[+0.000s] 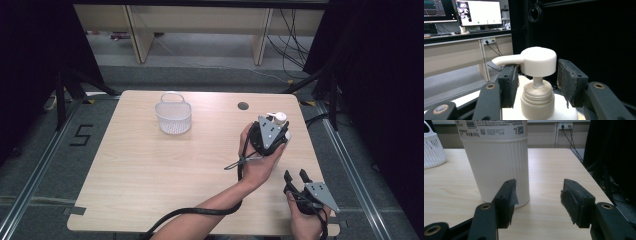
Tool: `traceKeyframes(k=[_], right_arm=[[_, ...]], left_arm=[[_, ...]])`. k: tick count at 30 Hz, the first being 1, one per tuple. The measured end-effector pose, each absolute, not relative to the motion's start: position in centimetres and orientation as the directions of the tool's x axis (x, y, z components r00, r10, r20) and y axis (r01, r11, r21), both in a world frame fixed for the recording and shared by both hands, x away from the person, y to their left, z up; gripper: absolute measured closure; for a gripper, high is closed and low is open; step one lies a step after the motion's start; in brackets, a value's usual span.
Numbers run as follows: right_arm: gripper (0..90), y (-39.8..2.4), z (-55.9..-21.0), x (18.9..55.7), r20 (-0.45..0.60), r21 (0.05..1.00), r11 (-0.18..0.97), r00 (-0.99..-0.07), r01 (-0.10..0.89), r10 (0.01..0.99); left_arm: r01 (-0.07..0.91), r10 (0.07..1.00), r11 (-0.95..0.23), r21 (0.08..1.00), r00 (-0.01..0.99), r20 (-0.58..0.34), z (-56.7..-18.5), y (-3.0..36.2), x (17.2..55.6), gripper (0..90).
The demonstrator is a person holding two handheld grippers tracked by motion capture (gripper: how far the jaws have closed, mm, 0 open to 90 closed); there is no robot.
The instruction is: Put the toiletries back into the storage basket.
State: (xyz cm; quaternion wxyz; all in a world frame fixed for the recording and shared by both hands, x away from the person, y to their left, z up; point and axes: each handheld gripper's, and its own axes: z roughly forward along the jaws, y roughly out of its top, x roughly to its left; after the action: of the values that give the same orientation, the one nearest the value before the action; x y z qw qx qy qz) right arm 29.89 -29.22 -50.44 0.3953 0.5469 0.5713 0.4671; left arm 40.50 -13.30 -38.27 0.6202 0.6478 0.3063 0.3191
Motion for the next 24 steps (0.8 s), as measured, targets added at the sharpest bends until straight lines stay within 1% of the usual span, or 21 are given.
traceKeyframes(k=[3, 5, 7, 8, 11, 24], right_arm=[[45.6, -29.26, -50.59, 30.04, 0.049, 0.972, -0.028, -0.087, 0.232, 0.995], [45.5, -29.21, -50.5, 29.92, 0.052, 0.967, -0.03, -0.082, 0.252, 0.995], [45.5, -29.26, -50.53, 29.99, 0.039, 0.971, -0.019, -0.083, 0.238, 0.996], [45.4, -29.15, -50.54, 29.96, 0.059, 0.968, -0.036, -0.086, 0.247, 0.995], [45.4, -29.14, -50.52, 29.91, 0.06, 0.966, -0.036, -0.086, 0.255, 0.995], [45.3, -29.15, -50.53, 29.97, 0.052, 0.969, -0.027, -0.096, 0.244, 0.994]], left_arm=[[0.006, 0.794, -0.055, 0.998, 0.607, 0.04, -38.28, -13.36, 40.68, 52.9], [0.015, 0.794, -0.056, 0.998, 0.607, 0.035, -38.31, -13.43, 40.78, 53.6], [0.019, 0.793, -0.053, 0.998, 0.609, 0.031, -38.32, -13.44, 40.89, 54.5], [0.02, 0.792, -0.052, 0.998, 0.609, 0.029, -38.3, -13.45, 40.93, 55.2], [0.021, 0.791, -0.052, 0.998, 0.611, 0.029, -38.21, -13.56, 40.95, 57.9], [0.038, 0.759, -0.061, 0.997, 0.65, 0.022, -37.92, -12.75, 40.47, 59.3]])
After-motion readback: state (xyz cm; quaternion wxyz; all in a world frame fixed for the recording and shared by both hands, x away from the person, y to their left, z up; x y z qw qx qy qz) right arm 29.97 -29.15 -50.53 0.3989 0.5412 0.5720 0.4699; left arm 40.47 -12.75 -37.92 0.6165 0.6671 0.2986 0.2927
